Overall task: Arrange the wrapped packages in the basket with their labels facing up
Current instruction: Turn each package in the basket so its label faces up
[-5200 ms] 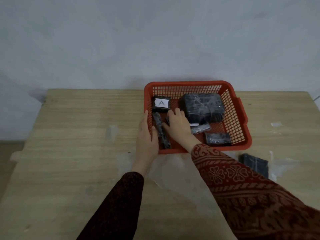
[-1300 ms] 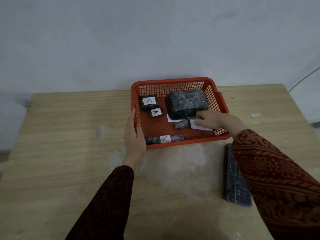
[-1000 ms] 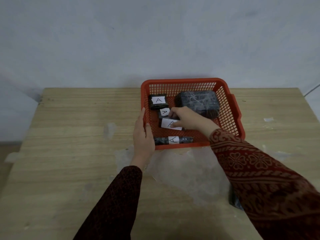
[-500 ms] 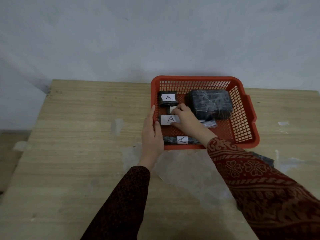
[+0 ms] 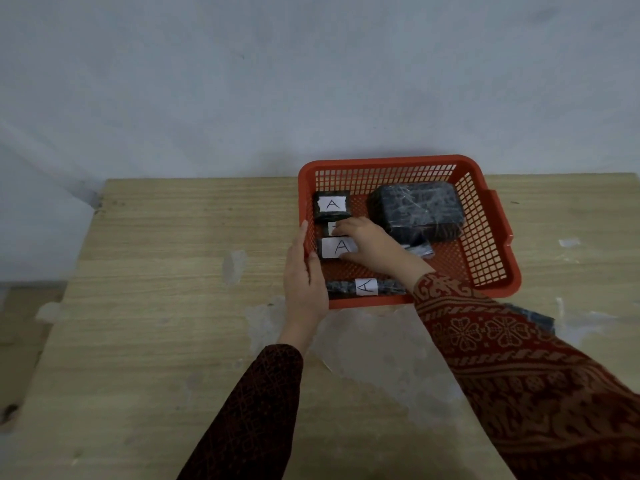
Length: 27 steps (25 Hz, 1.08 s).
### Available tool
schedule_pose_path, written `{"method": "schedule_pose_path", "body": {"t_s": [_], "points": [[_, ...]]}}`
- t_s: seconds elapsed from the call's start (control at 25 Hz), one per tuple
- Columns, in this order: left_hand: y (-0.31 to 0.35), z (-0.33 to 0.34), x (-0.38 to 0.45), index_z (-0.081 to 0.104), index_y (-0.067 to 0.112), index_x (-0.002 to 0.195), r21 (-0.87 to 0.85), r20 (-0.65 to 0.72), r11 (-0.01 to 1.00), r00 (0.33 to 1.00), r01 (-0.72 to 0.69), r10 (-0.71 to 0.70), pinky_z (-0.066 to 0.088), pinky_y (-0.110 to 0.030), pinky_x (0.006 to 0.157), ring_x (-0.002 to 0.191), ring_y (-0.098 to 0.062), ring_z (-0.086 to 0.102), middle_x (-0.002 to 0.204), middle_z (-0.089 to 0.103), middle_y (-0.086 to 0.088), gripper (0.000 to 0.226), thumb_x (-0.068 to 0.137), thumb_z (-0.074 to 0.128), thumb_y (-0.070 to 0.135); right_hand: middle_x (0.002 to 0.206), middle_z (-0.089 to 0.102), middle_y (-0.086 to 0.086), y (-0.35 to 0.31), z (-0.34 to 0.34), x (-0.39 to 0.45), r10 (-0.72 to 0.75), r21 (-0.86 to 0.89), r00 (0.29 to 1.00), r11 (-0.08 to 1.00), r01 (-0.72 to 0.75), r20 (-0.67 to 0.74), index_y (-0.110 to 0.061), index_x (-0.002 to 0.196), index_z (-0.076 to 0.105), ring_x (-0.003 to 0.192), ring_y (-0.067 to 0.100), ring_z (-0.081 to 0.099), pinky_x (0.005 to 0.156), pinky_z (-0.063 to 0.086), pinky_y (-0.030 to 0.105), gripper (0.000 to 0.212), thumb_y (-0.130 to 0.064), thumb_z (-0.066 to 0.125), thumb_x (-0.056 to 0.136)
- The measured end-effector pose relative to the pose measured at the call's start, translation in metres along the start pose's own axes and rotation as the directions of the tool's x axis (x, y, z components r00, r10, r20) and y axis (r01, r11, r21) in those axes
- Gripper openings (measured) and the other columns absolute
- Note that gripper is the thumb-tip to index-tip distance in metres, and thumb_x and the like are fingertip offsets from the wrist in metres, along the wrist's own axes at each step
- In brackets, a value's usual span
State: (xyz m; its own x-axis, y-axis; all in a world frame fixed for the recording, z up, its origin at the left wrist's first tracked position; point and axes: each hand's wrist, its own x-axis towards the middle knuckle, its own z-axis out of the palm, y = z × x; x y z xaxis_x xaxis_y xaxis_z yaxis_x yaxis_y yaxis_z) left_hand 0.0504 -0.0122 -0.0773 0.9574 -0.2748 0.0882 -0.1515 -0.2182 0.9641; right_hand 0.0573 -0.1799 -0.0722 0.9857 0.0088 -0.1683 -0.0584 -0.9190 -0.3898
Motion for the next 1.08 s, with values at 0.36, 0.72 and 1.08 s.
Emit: {"method": "schedule_pose_path", "body": {"t_s": [0.36, 0.72, 1.08], "points": [[0.001, 0.001, 0.001, 0.033, 0.019, 0.147, -0.007, -0.014, 1.000, 1.000, -0.008, 0.008, 0.036, -0.037, 0.113, 0.134, -0.003, 0.039, 0.146, 0.041, 0.007, 0.047, 0.100, 0.034, 0.013, 0.146, 0.042, 0.015, -0.004, -0.010, -0.021, -0.080, -0.024, 0.996, 0.997, 0.079, -0.034, -0.010, 0.136, 0.045, 0.134, 0.029, 0.038, 0.112, 0.034, 0.038, 0.053, -0.016, 0.063, 0.087], [0.002, 0.001, -0.001, 0.036, 0.020, 0.146, -0.105, -0.022, 0.994, 0.999, 0.036, -0.038, 0.037, -0.045, 0.112, 0.135, -0.011, 0.041, 0.148, 0.043, -0.001, 0.047, 0.100, 0.033, 0.009, 0.115, 0.059, 0.005, 0.068, -0.040, -0.087, 0.043, -0.294, 0.994, 0.956, -0.012, 0.098, -0.019, 0.117, 0.051, 0.107, 0.023, 0.055, 0.089, 0.047, 0.036, 0.046, -0.017, 0.072, 0.076], [0.003, -0.001, -0.002, 0.035, 0.021, 0.146, -0.099, -0.010, 0.994, 0.999, 0.046, -0.048, 0.039, -0.044, 0.111, 0.134, -0.011, 0.041, 0.148, 0.043, -0.001, 0.047, 0.101, 0.033, 0.009, 0.105, 0.058, -0.001, 0.048, -0.042, -0.068, 0.125, 0.266, 0.983, 0.951, -0.158, 0.137, -0.021, 0.112, 0.061, 0.094, 0.014, 0.056, 0.077, 0.043, 0.019, 0.031, -0.016, 0.066, 0.082]]}}
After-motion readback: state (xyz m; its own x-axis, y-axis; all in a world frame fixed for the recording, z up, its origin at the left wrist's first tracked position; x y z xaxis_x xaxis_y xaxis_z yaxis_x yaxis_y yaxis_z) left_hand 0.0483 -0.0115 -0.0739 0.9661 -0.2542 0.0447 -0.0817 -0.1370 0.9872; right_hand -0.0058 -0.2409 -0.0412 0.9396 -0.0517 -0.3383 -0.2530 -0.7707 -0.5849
